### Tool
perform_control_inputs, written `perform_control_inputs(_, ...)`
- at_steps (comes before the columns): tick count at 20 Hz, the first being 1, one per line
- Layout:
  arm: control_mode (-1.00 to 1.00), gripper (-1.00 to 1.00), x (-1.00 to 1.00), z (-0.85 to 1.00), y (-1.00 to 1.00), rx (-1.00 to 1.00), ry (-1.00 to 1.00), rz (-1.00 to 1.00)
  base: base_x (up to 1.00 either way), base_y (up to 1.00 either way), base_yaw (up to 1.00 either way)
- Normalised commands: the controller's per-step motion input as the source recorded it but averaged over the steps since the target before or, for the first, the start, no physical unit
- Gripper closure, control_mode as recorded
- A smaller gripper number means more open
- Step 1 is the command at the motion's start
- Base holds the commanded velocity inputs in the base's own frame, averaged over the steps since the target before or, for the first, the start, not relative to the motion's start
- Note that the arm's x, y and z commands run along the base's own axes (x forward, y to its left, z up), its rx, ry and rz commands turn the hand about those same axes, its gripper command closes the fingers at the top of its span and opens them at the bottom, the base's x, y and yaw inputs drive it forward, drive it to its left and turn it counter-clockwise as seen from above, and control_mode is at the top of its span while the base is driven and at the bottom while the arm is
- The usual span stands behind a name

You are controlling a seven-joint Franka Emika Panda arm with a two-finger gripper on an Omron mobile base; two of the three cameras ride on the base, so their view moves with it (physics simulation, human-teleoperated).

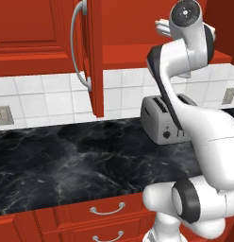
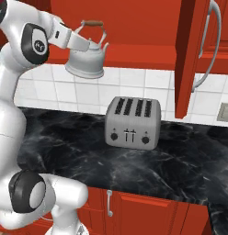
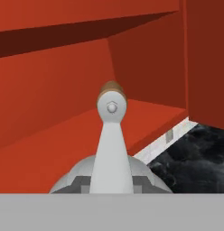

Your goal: Open the cabinet, pick the kettle from the cabinet, and place it in the sink.

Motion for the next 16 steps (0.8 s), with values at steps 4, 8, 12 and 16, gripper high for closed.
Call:
perform_control_inputs(4,-1.00,1.00,-0.71,0.00,0.09,0.00,0.15,0.08,0.00,0.00,0.00)
perform_control_inputs(8,-1.00,1.00,-0.66,-0.08,0.11,0.01,0.13,0.11,0.00,0.00,0.00)
perform_control_inputs(12,-1.00,1.00,-0.55,-0.33,0.11,0.04,0.03,0.11,0.00,0.00,0.00)
perform_control_inputs(16,-1.00,1.00,-0.37,-0.62,0.10,0.08,-0.05,0.11,0.00,0.00,0.00)
